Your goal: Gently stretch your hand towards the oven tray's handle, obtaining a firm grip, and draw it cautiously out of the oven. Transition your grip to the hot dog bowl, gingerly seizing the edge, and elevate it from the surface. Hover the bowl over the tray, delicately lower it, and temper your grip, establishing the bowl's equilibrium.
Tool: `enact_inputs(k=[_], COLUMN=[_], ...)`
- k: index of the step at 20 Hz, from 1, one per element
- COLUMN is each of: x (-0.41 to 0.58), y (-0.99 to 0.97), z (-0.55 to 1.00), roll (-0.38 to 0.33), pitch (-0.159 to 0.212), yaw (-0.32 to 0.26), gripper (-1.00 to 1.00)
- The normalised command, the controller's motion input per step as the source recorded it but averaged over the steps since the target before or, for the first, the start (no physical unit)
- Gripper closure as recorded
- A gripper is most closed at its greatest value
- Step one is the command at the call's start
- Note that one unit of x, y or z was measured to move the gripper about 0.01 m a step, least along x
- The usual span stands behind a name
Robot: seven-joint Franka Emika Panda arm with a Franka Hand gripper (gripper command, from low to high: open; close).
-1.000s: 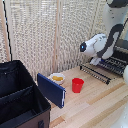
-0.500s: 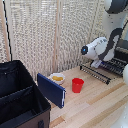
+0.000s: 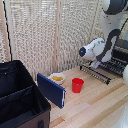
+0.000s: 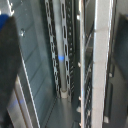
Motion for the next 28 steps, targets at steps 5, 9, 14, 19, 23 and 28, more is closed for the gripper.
enact_inputs(k=[5,9,14,19,23,28], x=[0.000,-0.007,-0.001,0.000,0.009,0.057], y=[-0.27,-0.27,-0.18,0.16,0.72,0.75], z=[0.10,0.07,0.03,0.02,0.05,0.13], roll=[0.157,0.099,0.086,0.130,0.146,0.170], pitch=[0.000,0.011,0.021,0.029,0.013,-0.001], yaw=[-0.049,0.000,0.015,0.000,-0.029,-0.071], gripper=[1.00,1.00,1.00,1.00,1.00,1.00])
